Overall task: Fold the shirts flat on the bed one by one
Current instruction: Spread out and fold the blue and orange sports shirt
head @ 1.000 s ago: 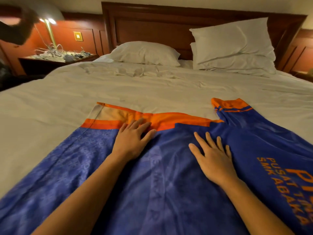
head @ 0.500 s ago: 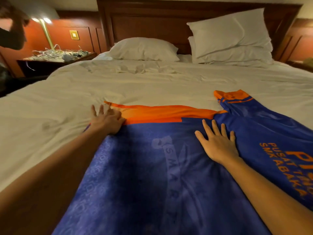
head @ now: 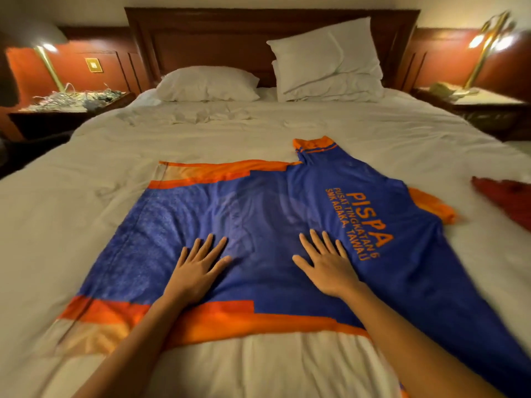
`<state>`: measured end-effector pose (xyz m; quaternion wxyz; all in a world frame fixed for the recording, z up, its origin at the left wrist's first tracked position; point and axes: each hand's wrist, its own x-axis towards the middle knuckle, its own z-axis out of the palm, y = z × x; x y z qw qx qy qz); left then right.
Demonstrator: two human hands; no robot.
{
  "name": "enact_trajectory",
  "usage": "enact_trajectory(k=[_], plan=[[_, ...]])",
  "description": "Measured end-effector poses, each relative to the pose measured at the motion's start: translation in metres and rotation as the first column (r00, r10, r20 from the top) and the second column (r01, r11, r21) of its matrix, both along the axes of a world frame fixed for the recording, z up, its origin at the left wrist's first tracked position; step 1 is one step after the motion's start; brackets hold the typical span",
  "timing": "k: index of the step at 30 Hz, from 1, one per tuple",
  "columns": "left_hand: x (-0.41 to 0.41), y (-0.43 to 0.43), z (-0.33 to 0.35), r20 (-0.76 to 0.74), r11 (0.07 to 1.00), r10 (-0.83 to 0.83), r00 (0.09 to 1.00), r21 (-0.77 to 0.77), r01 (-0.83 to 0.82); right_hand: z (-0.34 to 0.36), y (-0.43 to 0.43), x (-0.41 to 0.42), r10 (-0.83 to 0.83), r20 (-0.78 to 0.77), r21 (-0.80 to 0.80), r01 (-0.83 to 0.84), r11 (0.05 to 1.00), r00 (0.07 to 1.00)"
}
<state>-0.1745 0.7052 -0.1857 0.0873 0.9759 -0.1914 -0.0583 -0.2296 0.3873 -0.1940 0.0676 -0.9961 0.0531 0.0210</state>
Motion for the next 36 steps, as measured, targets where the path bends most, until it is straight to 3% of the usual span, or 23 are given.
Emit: enact_trajectory(k=[2, 6, 9, 12, 16, 21, 28, 36], plan=[[-0.023, 0.009, 0.006, -0.041, 1.0, -0.019, 0.999, 0.023, 0.02, 0.004, -0.013, -0.039, 0.033, -0.046, 0.05, -0.031, 0.998, 0.998], [-0.067, 0.013, 0.023, -0.171, 0.99, -0.049, 0.984, -0.139, 0.025, 0.019, -0.026, -0.102, 0.085, -0.111, 0.216, -0.059, 0.975, 0.99], [-0.093, 0.014, 0.037, -0.241, 0.962, -0.109, 0.964, -0.269, 0.041, 0.028, -0.027, -0.137, 0.073, -0.09, 0.309, -0.042, 0.95, 0.993], [-0.113, 0.019, 0.045, -0.263, 0.937, -0.171, 0.949, -0.34, 0.075, 0.031, -0.026, -0.165, 0.053, -0.05, 0.306, -0.035, 0.951, 0.997], [-0.134, 0.026, 0.048, -0.242, 0.894, -0.215, 0.946, -0.438, 0.092, 0.029, -0.028, -0.198, -0.014, 0.082, 0.314, -0.013, 0.949, 0.997], [-0.146, 0.034, 0.046, -0.15, 0.825, -0.121, 0.981, -0.565, 0.015, 0.026, -0.035, -0.229, -0.178, 0.22, 0.324, 0.1, 0.941, 0.959], [-0.154, 0.039, 0.041, -0.064, 0.825, -0.046, 0.997, -0.566, 0.002, 0.03, -0.023, -0.251, -0.302, 0.326, 0.369, 0.173, 0.913, 0.896], [-0.155, 0.063, 0.04, 0.018, 0.836, -0.035, 0.999, -0.547, 0.039, 0.044, -0.033, -0.259, -0.326, 0.419, 0.459, 0.112, 0.881, 0.847]])
